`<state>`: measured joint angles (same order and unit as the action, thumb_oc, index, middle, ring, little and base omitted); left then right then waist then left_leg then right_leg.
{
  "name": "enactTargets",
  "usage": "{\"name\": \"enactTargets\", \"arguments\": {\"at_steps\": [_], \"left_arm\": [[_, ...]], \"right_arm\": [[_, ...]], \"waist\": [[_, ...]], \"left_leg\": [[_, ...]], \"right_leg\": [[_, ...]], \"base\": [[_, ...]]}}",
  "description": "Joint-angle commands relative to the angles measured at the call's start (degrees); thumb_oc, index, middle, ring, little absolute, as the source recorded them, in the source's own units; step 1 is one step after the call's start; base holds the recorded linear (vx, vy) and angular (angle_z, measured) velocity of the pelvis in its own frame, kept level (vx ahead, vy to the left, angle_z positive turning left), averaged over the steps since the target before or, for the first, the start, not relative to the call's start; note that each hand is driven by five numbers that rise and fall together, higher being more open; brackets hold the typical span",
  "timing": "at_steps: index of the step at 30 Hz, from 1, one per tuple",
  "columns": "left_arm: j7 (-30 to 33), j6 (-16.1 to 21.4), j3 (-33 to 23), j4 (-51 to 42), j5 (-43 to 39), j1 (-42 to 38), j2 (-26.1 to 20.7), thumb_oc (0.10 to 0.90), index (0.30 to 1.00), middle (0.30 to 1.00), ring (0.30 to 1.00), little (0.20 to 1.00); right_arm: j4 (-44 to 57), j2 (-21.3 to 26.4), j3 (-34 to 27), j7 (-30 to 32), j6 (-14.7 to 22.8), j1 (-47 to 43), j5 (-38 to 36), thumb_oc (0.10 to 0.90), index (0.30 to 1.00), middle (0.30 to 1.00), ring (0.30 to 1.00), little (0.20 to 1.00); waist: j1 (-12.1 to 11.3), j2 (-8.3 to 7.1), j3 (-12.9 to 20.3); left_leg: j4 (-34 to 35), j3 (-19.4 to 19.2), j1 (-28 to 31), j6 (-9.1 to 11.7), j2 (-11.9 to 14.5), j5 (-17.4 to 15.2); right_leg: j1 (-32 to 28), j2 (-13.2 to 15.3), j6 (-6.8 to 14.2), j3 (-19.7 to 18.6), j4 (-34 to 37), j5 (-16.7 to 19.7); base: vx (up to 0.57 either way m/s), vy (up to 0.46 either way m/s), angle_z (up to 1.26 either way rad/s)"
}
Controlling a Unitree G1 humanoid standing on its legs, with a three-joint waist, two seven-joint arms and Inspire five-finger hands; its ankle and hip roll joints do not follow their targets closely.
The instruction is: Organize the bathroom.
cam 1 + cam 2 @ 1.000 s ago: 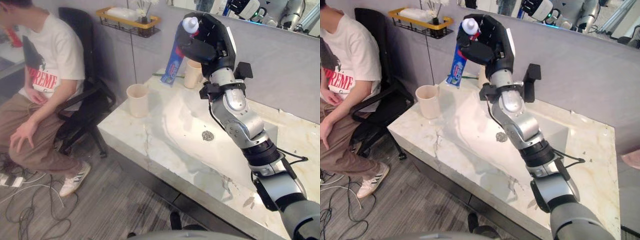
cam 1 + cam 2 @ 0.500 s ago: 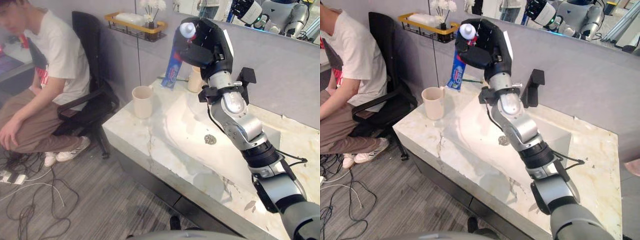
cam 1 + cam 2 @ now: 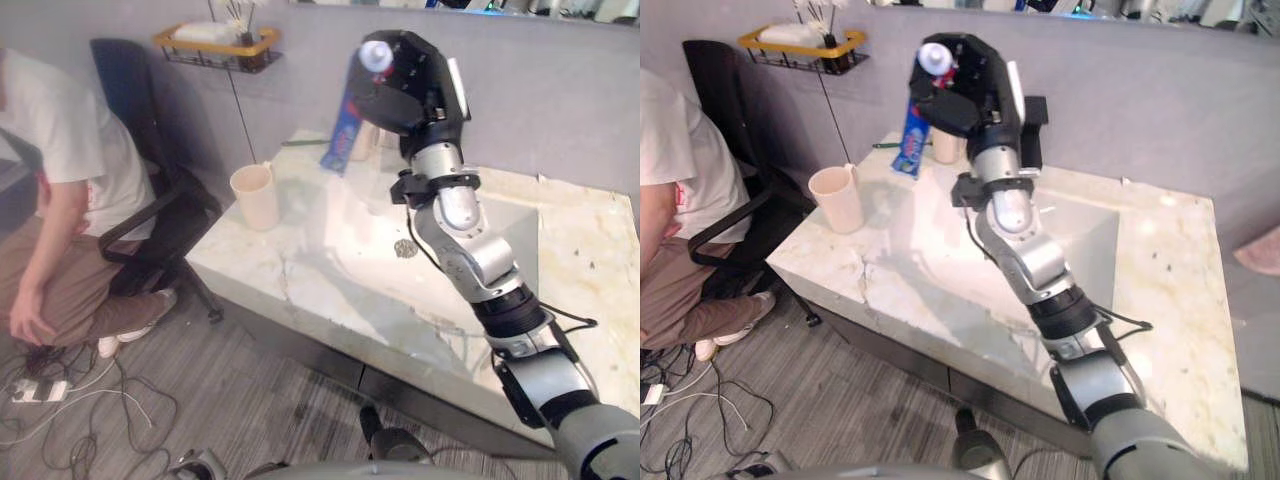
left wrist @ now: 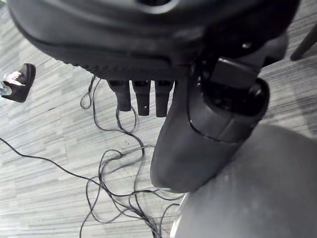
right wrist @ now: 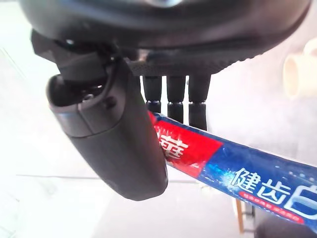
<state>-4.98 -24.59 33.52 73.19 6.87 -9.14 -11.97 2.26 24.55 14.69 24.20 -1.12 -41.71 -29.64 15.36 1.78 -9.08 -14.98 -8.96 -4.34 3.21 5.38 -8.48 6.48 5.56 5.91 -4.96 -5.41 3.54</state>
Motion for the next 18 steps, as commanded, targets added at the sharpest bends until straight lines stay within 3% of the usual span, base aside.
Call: {"name": "enactTargets", "arguments": {"at_steps": [1,6,7,8,9,10,11,12,13,15,17,18], "left_arm": [[1.7,3.3,-1.1,1.6,-5.4,-4.4,-0.8,0.800,0.900,0.900,0.900,0.900],[4.0,4.3,-3.6,2.7,-5.2,-4.3,-1.6,0.800,0.900,0.900,0.900,0.900],[4.0,4.9,-4.1,3.2,-4.4,-3.4,-2.1,0.800,0.900,0.900,0.900,0.900],[4.0,4.9,-4.1,3.2,-4.4,-3.4,-2.1,0.800,0.900,0.900,0.900,0.900],[3.7,4.7,-5.7,3.7,-2.7,-2.2,-2.7,0.800,0.900,0.900,0.900,0.900],[3.6,4.5,-6.1,3.8,-2.2,-1.9,-2.8,0.800,0.900,0.900,0.900,0.900],[4.1,4.0,-7.2,4.5,-1.3,-0.7,-3.4,0.800,0.900,0.900,0.900,0.900],[3.8,3.9,-7.5,4.8,-1.1,-0.4,-3.8,0.800,0.900,0.900,0.900,0.900],[3.1,3.8,-9.2,6.1,1.4,0.2,-4.4,0.800,0.900,0.900,0.900,0.900],[3.9,3.6,-9.9,6.1,1.6,0.6,-4.6,0.800,0.900,0.900,0.900,0.900],[4.2,3.5,-10.2,6.0,1.1,0.4,-4.9,0.800,0.900,0.900,0.900,0.900],[4.2,4.5,-11.3,6.6,2.6,-0.4,-4.9,0.800,0.900,0.900,0.900,0.900]], "right_arm": [[2.9,-0.1,-3.8,-1.9,8.6,-11.6,1.1,0.400,0.300,0.300,0.300,0.300],[3.7,1.0,-4.3,-1.4,7.7,-11.0,1.1,0.400,0.300,0.300,0.300,0.300],[3.4,1.4,-4.4,-1.3,7.3,-10.9,0.5,0.400,0.300,0.300,0.300,0.300],[3.3,1.4,-4.5,-1.3,7.3,-10.9,0.4,0.400,0.300,0.300,0.300,0.300],[2.9,1.5,-3.8,-2.3,8.3,-10.6,-2.1,0.400,0.300,0.300,0.300,0.300],[2.8,1.5,-3.7,-2.5,8.4,-10.6,-2.9,0.400,0.300,0.300,0.300,0.300],[2.6,1.6,-3.4,-3.1,8.4,-10.5,-4.5,0.400,0.300,0.300,0.300,0.300],[2.8,1.7,-3.3,-2.9,8.1,-10.5,-4.4,0.400,0.300,0.300,0.300,0.300],[3.7,2.0,-2.6,-1.7,7.0,-10.6,-3.7,0.400,0.300,0.300,0.300,0.300],[4.1,2.2,-2.5,-1.6,7.4,-10.8,-4.9,0.400,0.300,0.300,0.300,0.300],[4.9,2.7,-2.7,-1.3,7.4,-10.4,-5.1,0.400,0.300,0.300,0.300,0.300],[5.8,3.0,-2.7,-0.4,7.3,-10.6,-5.3,0.400,0.300,0.300,0.300,0.300]], "waist": [[-1.8,-1.88,0.7],[-3.0,-2.79,1.1],[-4.1,-3.30,1.4],[-4.2,-3.42,1.5],[-5.4,-3.70,1.3],[-5.6,-3.72,1.3],[-5.8,-3.62,1.3],[-5.5,-3.77,1.5],[-4.3,-4.79,2.3],[-3.9,-5.19,2.6],[-3.5,-5.22,2.8],[-3.5,-5.36,3.4]], "left_leg": [[-0.1,-3.7,5.2,-1.9,1.0,-1.8],[-4.0,-4.7,3.6,-2.2,0.7,-4.4],[-4.3,-5.4,4.1,-2.5,0.2,-4.9],[-4.1,-5.5,3.9,-2.5,0.1,-4.6],[-2.9,-8.2,5.8,-3.0,0.3,-4.7],[-2.4,-8.9,6.2,-3.1,0.4,-4.5],[-0.6,-11.0,7.8,-3.4,0.7,-3.5],[0.8,-11.0,8.4,-3.4,0.2,-3.0],[5.2,-9.8,10.7,-3.3,-2.4,-1.6],[7.3,-8.5,11.6,-3.2,-3.8,-0.7],[8.0,-6.3,10.9,-3.2,-4.2,0.1],[7.8,-6.4,10.1,-3.0,-4.4,0.3]], "right_leg": [[3.1,6.1,6.7,-8.0,-3.5,1.4],[0.5,8.2,7.6,-5.7,-0.5,2.2],[1.1,9.5,7.6,-1.9,-1.0,3.7],[1.4,9.5,7.6,-2.1,-0.9,3.9],[3.7,10.1,7.8,3.7,-6.2,4.4],[4.1,9.7,7.8,4.9,-7.5,3.8],[4.8,7.4,7.6,6.7,-10.3,0.5],[5.2,5.1,7.4,6.6,-10.6,-0.2],[6.1,-1.3,6.1,6.5,-9.1,-1.0],[4.8,-4.0,4.1,7.2,-6.0,-1.2],[4.6,-5.3,3.3,4.6,-5.5,-1.5],[3.3,-6.1,1.8,4.3,-3.7,-2.0]], "base": [[-0.07,0.306,0.05],[0.00,0.172,-0.03],[0.03,0.058,0.01],[0.05,0.094,-0.10],[0.03,0.050,-0.30],[0.06,0.075,-0.87],[0.06,0.049,-0.99],[0.17,0.060,-1.18],[0.17,0.036,-0.81],[0.14,-0.048,-0.28],[0.04,-0.095,0.27],[0.03,-0.103,0.25]]}}
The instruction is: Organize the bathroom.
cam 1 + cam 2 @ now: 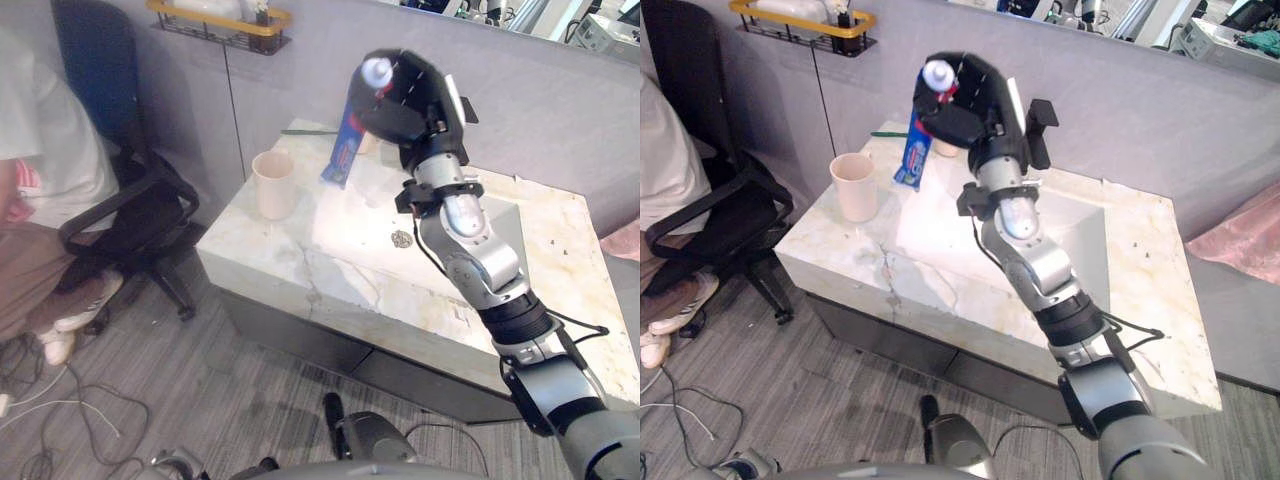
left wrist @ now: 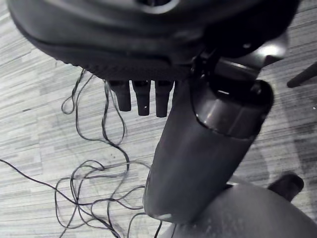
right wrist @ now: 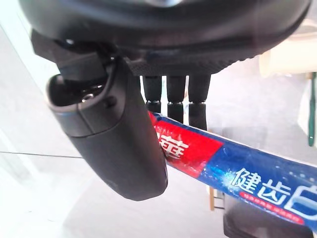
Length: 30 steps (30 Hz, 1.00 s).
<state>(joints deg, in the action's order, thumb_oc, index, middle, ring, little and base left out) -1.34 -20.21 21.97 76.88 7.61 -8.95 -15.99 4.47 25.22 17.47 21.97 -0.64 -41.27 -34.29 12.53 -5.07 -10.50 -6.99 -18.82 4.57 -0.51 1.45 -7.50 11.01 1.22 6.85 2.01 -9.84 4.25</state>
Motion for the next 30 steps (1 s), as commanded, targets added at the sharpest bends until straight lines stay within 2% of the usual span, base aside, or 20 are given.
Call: {"name": "enactTargets", "arguments": {"at_steps": [1,4,5,6,8,9,10,11,12,13,15,16,19,23,26,30], "left_arm": [[1.0,1.6,0.4,3.2,1.1,-0.6,-0.6,0.800,0.900,0.900,0.900,0.900],[1.4,2.7,0.1,3.3,1.5,-0.7,-0.2,0.800,0.900,0.900,0.900,0.900],[2.3,4.3,0.6,3.3,1.1,-0.7,0.1,0.800,0.900,0.900,0.900,0.900],[2.8,5.1,0.8,3.3,0.7,-0.7,0.1,0.800,0.900,0.900,0.900,0.900],[2.9,5.5,0.6,3.2,0.5,-0.9,-0.1,0.800,0.900,0.900,0.900,0.900],[2.7,5.5,0.6,3.3,0.6,-1.0,-0.1,0.800,0.900,0.900,0.900,0.900],[2.4,5.3,0.5,3.3,1.2,-1.4,-0.1,0.800,0.900,0.900,0.900,0.900],[2.3,5.1,0.6,3.2,1.3,-1.4,-0.1,0.800,0.900,0.900,0.900,0.900],[1.9,4.6,1.3,2.8,1.3,-1.6,-0.1,0.800,0.900,0.900,0.900,0.900],[2.0,4.7,2.4,2.3,0.8,-1.5,-0.1,0.800,0.900,0.900,0.900,0.900],[2.1,4.6,2.6,2.1,0.8,-1.3,0.0,0.800,0.900,0.900,0.900,0.900],[2.5,4.3,2.8,2.0,0.8,-1.0,0.2,0.800,0.900,0.900,0.900,0.900],[3.3,4.4,3.4,2.9,1.7,-0.8,0.2,0.800,0.900,0.900,0.900,0.900],[3.6,3.4,4.4,2.6,0.8,-1.6,0.0,0.800,0.900,0.900,0.900,0.900],[3.4,2.9,3.8,2.5,0.7,-1.1,-0.8,0.800,0.900,0.900,0.900,0.900],[2.6,2.9,2.9,2.7,1.5,-0.1,-1.0,0.800,0.900,0.900,0.900,0.900]], "right_arm": [[3.8,2.5,-5.5,2.8,5.4,-11.8,-0.7,0.400,0.300,0.300,0.300,0.300],[3.3,2.4,-5.1,3.6,5.1,-12.6,-1.2,0.400,0.300,0.300,0.300,0.300],[2.6,2.7,-4.5,4.7,5.1,-13.4,-1.4,0.400,0.300,0.300,0.300,0.300],[2.5,2.9,-4.3,5.2,5.3,-13.5,-1.7,0.400,0.300,0.300,0.300,0.300],[2.2,2.3,-4.3,5.3,5.3,-13.8,-1.0,0.400,0.300,0.300,0.300,0.300],[2.0,1.9,-4.2,5.2,5.2,-13.9,-0.8,0.400,0.300,0.300,0.300,0.300],[1.2,1.0,-4.2,4.9,5.2,-14.3,-0.1,0.400,0.300,0.300,0.300,0.300],[0.7,0.7,-4.2,4.8,5.3,-14.4,0.2,0.400,0.300,0.300,0.300,0.300],[-0.4,0.1,-4.1,4.5,5.7,-14.7,0.9,0.400,0.300,0.300,0.300,0.300],[-1.4,-0.3,-4.0,4.7,6.7,-15.0,1.8,0.400,0.300,0.300,0.300,0.300],[-1.7,-0.1,-4.0,4.6,7.0,-15.1,1.5,0.400,0.300,0.300,0.300,0.300],[-2.2,0.0,-3.9,4.3,7.3,-15.4,1.1,0.400,0.300,0.300,0.300,0.300],[-1.5,0.5,-4.1,5.0,6.7,-15.8,1.0,0.400,0.300,0.300,0.300,0.300],[-0.2,1.0,-4.6,5.3,5.8,-15.8,1.8,0.400,0.300,0.300,0.300,0.300],[0.4,1.1,-4.8,4.4,5.8,-16.0,2.3,0.400,0.300,0.300,0.300,0.300],[0.7,1.3,-4.4,3.7,6.2,-16.3,1.8,0.400,0.300,0.300,0.300,0.300]], "waist": [[-0.9,1.41,5.3],[-1.2,1.22,5.5],[-2.2,0.70,5.5],[-3.2,0.01,5.4],[-4.3,-0.99,5.4],[-4.4,-1.12,5.4],[-4.1,-1.13,5.7],[-3.9,-1.00,5.9],[-3.5,-0.70,6.5],[-4.2,-0.24,6.3],[-4.3,-0.06,6.3],[-4.2,0.52,6.4],[-3.0,1.98,6.8],[-1.8,3.08,7.3],[-2.1,3.17,7.5],[-2.6,2.86,7.8]], "left_leg": [[-2.0,3.8,0.4,1.6,-0.3,-0.4],[-6.0,4.3,-0.8,3.0,0.4,1.2],[-14.7,6.1,-4.5,4.5,1.6,5.2],[-20.0,7.6,-7.5,4.7,2.1,6.2],[-22.5,9.1,-10.4,4.1,3.3,6.0],[-21.8,9.1,-10.5,3.8,3.9,5.5],[-17.3,8.6,-8.8,3.3,5.7,4.8],[-14.9,8.7,-7.8,3.2,6.3,4.7],[-8.5,10.1,-5.4,3.3,7.2,5.7],[-5.4,13.4,-5.2,4.3,7.5,7.4],[-4.9,14.4,-4.9,4.7,7.7,7.7],[-2.7,14.5,-3.0,5.4,8.1,7.4],[2.5,9.8,0.2,5.7,8.0,6.5],[6.4,8.2,1.4,5.6,7.4,7.0],[7.5,8.3,1.8,5.5,7.1,7.0],[7.7,8.3,1.7,5.7,7.3,7.1]], "right_leg": [[-2.6,-1.9,0.0,-2.9,1.9,-2.5],[-3.9,-2.4,-0.9,-3.4,2.8,-2.3],[-5.9,-3.2,-2.4,-3.5,4.1,-2.1],[-6.9,-3.2,-3.1,-3.6,4.3,-2.2],[-8.1,-2.9,-3.7,-3.9,4.6,-2.5],[-8.5,-2.8,-3.8,-3.9,4.6,-2.8],[-9.0,-2.8,-3.7,-4.1,4.7,-3.3],[-9.0,-2.8,-3.6,-4.4,4.7,-3.5],[-9.3,-2.9,-3.3,-5.8,5.0,-3.8],[-9.1,-2.7,-2.5,-7.2,4.5,-4.3],[-8.8,-2.4,-2.3,-7.5,4.1,-4.5],[-8.5,-1.8,-1.8,-7.5,3.6,-4.7],[-7.9,0.0,-0.3,-7.3,3.5,-4.4],[-7.2,1.4,1.2,-7.9,4.2,-3.7],[-6.8,1.8,1.9,-8.1,4.9,-3.2],[-7.1,1.7,1.8,-8.0,5.8,-3.2]], "base": [[0.02,-0.094,0.26],[0.02,-0.067,0.10],[0.00,-0.121,-0.05],[-0.01,-0.125,0.01],[-0.01,-0.041,-0.18],[0.04,0.045,-0.45],[0.06,0.086,-0.29],[0.11,0.168,-0.17],[0.07,0.249,-0.05],[0.06,0.238,-0.08],[0.01,0.163,-0.08],[0.04,0.191,-0.18],[0.05,0.226,-0.24],[0.04,0.141,0.15],[0.06,0.062,0.29],[0.05,0.019,0.19]]}}
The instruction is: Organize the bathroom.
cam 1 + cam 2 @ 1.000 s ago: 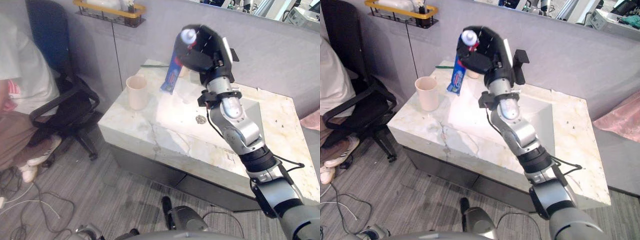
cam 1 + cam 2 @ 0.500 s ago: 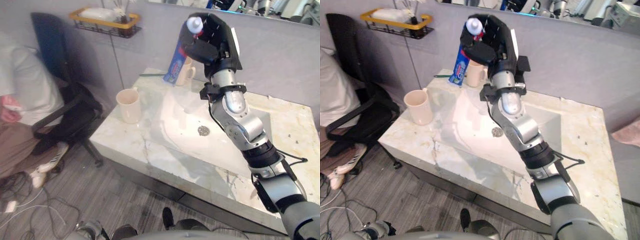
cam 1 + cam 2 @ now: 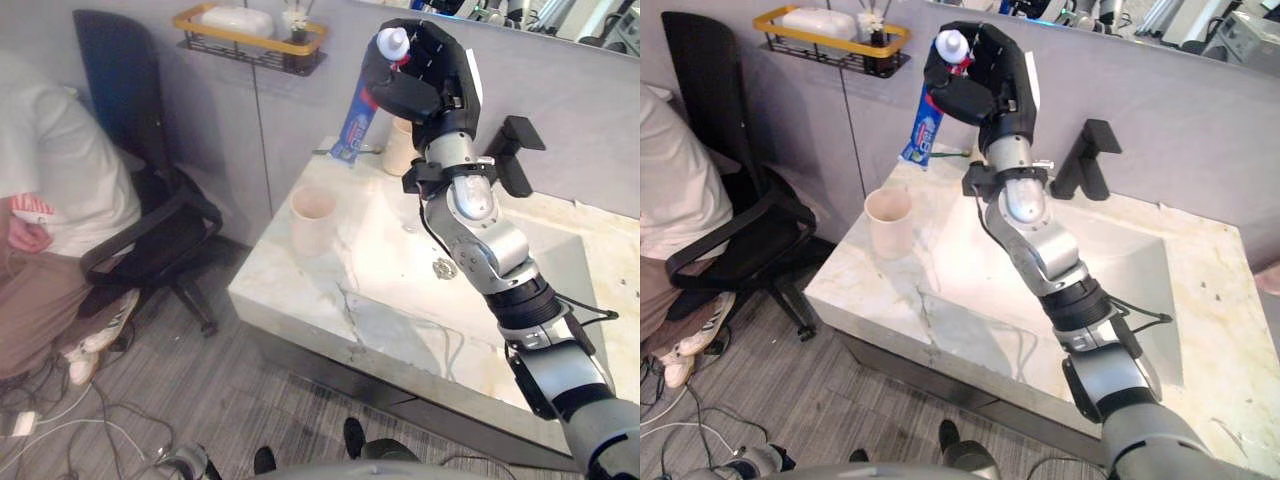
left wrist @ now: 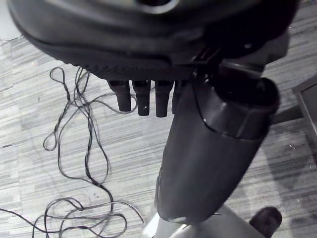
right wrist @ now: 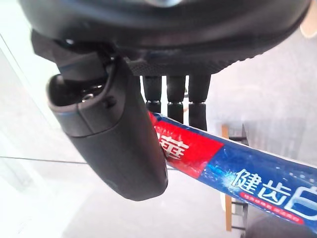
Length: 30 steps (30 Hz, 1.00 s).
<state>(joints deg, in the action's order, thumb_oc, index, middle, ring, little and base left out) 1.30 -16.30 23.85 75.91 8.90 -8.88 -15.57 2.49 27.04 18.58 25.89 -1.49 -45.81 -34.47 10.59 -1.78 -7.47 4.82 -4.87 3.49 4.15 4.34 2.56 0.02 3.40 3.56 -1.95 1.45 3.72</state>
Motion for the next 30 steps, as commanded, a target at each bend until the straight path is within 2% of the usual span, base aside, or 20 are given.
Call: {"name": "enactTargets", "arguments": {"at_steps": [1,10,17,30], "left_arm": [[-0.4,-0.9,0.7,3.6,0.4,0.1,-1.3,0.800,0.900,0.900,0.900,0.900],[-0.8,-2.1,2.2,3.4,1.1,0.4,1.3,0.800,0.900,0.900,0.900,0.900],[0.4,-2.3,2.3,4.5,2.1,0.3,1.6,0.800,0.900,0.900,0.900,0.900],[1.0,-2.4,2.4,5.1,2.9,-0.6,3.2,0.800,0.900,0.900,0.900,0.900]], "right_arm": [[3.1,-0.4,-5.4,-0.6,7.1,-11.6,1.3,0.400,0.300,0.300,0.300,0.300],[3.4,-3.4,-3.2,-2.1,8.2,-9.5,-1.2,0.400,0.300,0.300,0.300,0.300],[3.9,-6.4,-2.6,-2.3,10.6,-6.8,-6.8,0.400,0.300,0.300,0.300,0.300],[2.8,-9.6,-1.8,-5.2,12.3,-4.3,-4.4,0.400,0.300,0.300,0.300,0.300]], "waist": [[-0.8,-0.64,4.8],[-1.5,-1.28,4.5],[-1.1,-1.35,4.4],[-0.6,-1.54,4.2]], "left_leg": [[-4.3,-5.6,2.5,1.1,4.4,-3.0],[-4.7,-5.5,1.7,1.5,5.1,-2.7],[-4.4,-5.7,2.5,1.7,5.0,-3.0],[-4.7,-6.2,2.9,1.6,4.8,-3.8]], "right_leg": [[3.8,-0.6,5.0,-4.1,-5.4,-2.7],[3.8,-0.8,4.4,-4.2,-5.4,-3.3],[3.3,-0.9,4.6,-4.9,-4.9,-3.1],[3.5,-0.8,4.8,-6.3,-4.7,-2.8]], "base": [[0.05,0.005,0.05],[0.01,0.011,-0.01],[0.00,0.020,-0.01],[-0.01,0.007,-0.02]]}}
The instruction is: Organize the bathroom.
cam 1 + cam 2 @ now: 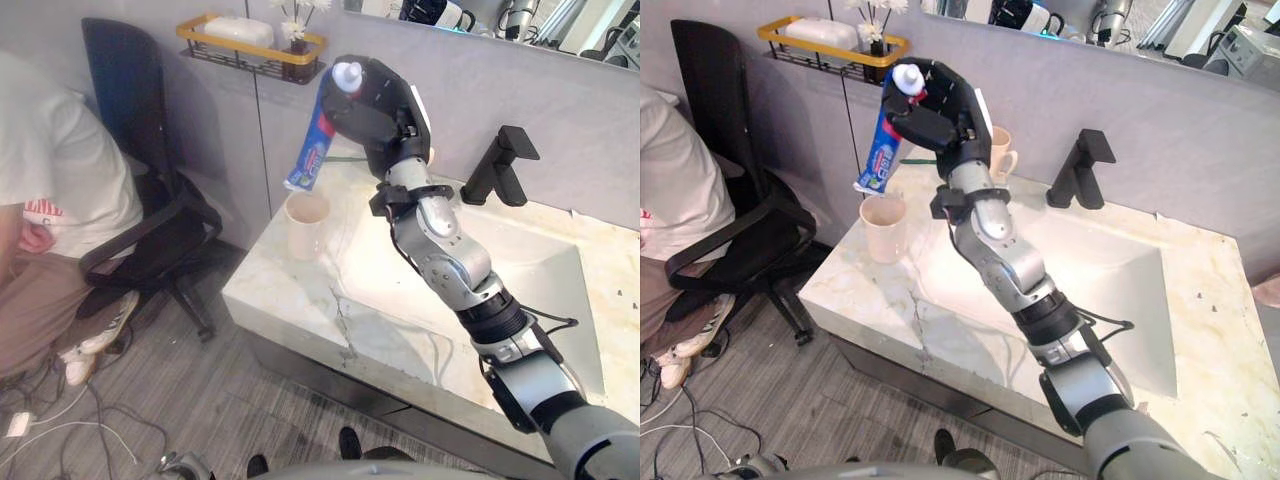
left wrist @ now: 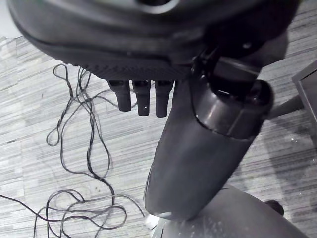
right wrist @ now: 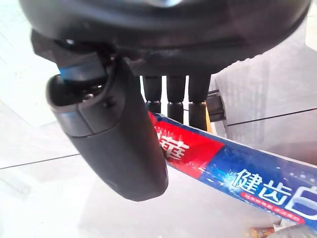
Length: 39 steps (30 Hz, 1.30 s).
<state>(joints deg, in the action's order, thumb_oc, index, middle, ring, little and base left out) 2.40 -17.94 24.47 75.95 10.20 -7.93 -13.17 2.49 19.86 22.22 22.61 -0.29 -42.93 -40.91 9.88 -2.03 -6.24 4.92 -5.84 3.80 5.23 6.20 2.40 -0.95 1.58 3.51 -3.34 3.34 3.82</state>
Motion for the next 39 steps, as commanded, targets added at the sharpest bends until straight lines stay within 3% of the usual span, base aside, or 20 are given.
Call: {"name": "enactTargets", "arguments": {"at_steps": [1,39], "left_arm": [[-0.1,-1.0,2.0,5.1,1.5,-1.5,0.9,0.800,0.900,0.900,0.900,0.900],[0.3,-1.2,2.0,3.6,0.0,-0.4,0.5,0.800,0.900,0.900,0.900,0.900]], "right_arm": [[2.8,-2.6,-5.4,-1.7,11.2,-6.8,2.1,0.400,0.300,0.300,0.300,0.300],[1.0,-5.1,-4.2,-2.9,16.2,-2.2,6.1,0.400,0.300,0.300,0.300,0.300]], "waist": [[0.2,-1.31,3.0],[-0.9,0.38,0.3]], "left_leg": [[-4.8,-5.4,2.7,0.5,3.0,-3.8],[-4.8,-5.0,1.6,0.6,3.3,-3.5]], "right_leg": [[4.5,1.0,4.9,-5.0,-6.5,-2.9],[5.8,1.4,4.9,-4.1,-6.6,-2.9]], "base": [[0.00,0.000,0.00],[0.00,0.000,0.00]]}}
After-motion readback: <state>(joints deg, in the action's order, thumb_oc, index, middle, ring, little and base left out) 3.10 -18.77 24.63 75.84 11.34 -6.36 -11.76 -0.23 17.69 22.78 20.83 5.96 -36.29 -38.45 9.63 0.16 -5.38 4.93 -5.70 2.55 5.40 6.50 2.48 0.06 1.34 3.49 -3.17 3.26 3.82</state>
